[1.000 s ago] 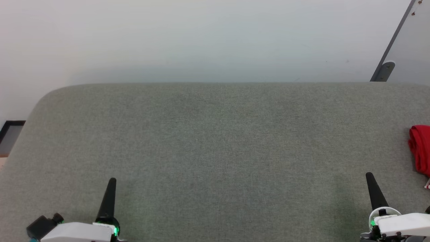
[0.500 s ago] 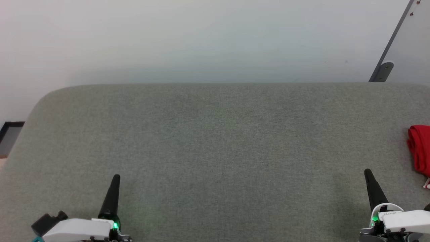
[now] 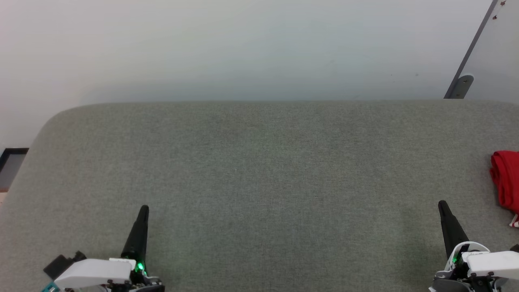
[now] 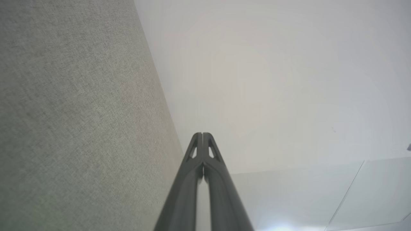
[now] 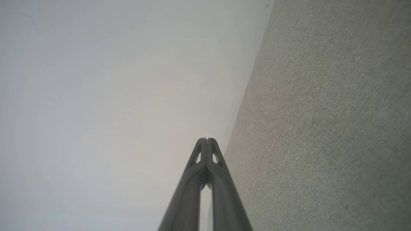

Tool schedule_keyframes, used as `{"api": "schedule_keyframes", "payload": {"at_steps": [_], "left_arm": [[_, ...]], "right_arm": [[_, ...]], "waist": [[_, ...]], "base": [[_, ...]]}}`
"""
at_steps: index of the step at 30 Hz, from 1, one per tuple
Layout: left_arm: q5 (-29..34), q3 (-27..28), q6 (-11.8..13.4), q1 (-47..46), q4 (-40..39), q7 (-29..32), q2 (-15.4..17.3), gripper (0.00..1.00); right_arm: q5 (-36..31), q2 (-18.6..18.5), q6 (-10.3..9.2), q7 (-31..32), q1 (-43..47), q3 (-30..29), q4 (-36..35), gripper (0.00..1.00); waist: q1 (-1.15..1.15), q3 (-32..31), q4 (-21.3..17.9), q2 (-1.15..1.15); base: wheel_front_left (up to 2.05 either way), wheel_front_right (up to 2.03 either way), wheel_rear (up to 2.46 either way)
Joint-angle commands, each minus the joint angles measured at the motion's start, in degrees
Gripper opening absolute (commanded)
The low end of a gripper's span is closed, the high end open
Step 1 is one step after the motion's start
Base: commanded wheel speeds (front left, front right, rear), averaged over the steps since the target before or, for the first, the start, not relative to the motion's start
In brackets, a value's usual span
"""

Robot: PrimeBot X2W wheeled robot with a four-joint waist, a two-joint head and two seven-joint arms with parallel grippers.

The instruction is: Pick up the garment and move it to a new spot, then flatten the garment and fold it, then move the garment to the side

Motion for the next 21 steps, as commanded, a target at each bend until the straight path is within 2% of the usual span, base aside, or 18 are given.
{"api": "schedule_keyframes", "payload": {"at_steps": [1,21], "left_arm": [[-0.69,0.16,0.11,-0.73,0.08,0.22,-0.03,0.0],[-7.03,0.59,0.12,-2.32,1.48,2.32,-1.21,0.0]], "right_arm": [[0.68,-0.12,-0.06,0.27,-0.63,-0.04,-0.02,0.0],[8.51,-0.13,-0.08,2.03,-1.6,-0.07,0.76,0.0]], "waist": [[0.0,0.0,-0.01,0.0],[0.0,-0.16,-0.27,0.0]], "base": [[0.0,0.0,0.0],[0.0,0.0,0.0]]}}
